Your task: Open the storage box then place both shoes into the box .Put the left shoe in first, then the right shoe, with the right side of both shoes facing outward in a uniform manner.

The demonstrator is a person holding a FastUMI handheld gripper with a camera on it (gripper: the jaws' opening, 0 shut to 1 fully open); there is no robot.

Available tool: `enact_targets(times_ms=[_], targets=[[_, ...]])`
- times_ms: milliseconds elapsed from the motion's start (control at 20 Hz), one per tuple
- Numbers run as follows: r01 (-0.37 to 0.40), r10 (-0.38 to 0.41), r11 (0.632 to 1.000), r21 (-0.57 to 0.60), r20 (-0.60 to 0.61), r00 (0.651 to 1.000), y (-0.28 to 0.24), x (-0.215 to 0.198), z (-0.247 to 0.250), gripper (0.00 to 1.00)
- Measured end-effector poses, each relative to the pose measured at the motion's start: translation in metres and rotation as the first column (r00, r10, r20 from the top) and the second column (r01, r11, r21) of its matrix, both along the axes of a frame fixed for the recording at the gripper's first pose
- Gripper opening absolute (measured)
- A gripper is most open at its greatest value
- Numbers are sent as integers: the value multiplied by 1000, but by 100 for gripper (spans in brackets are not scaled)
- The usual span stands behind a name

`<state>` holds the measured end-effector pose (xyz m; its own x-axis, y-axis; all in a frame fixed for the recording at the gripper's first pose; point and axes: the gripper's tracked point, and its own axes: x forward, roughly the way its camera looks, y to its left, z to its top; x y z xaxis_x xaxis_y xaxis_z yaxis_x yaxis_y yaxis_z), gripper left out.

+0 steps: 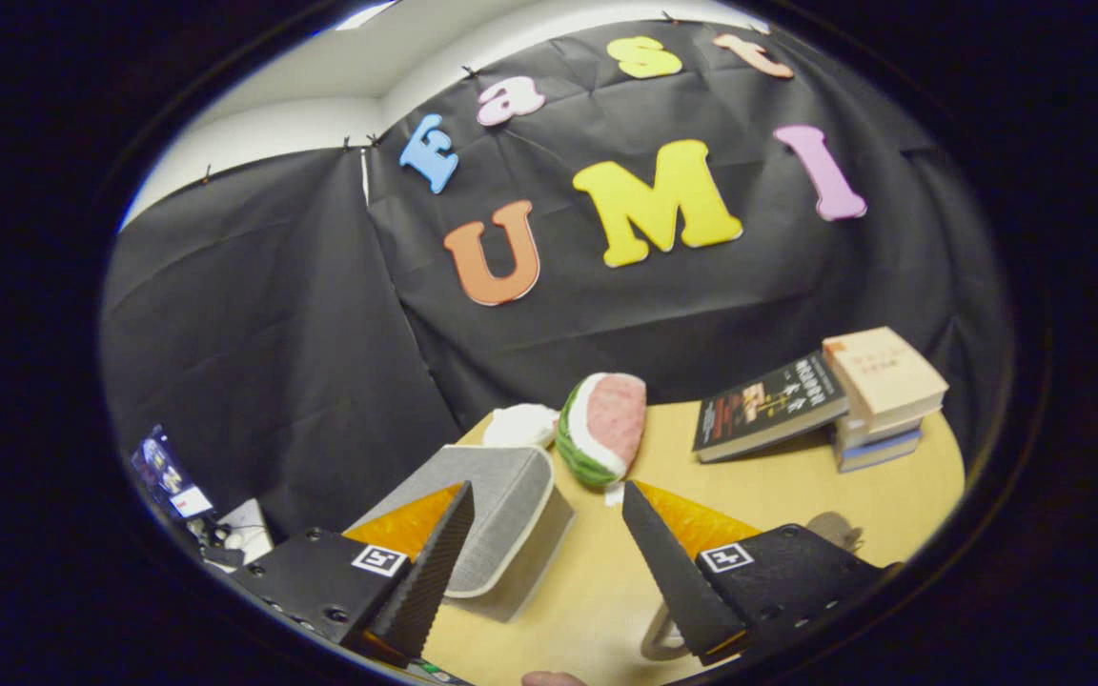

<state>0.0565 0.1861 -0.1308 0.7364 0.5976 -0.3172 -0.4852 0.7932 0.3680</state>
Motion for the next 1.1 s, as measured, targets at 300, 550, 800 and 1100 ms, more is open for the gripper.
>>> enact_targets(times_ms=[300,550,800,1100], targets=[[-99,117,989,106,-171,978,52,12,-56,95],[-110,177,970,216,-319,931,83,18,-93,95],[-71,223,938,340,-436,872,103,22,-112,95],[-15,292,885,466,-530,796,114,26,-120,94]])
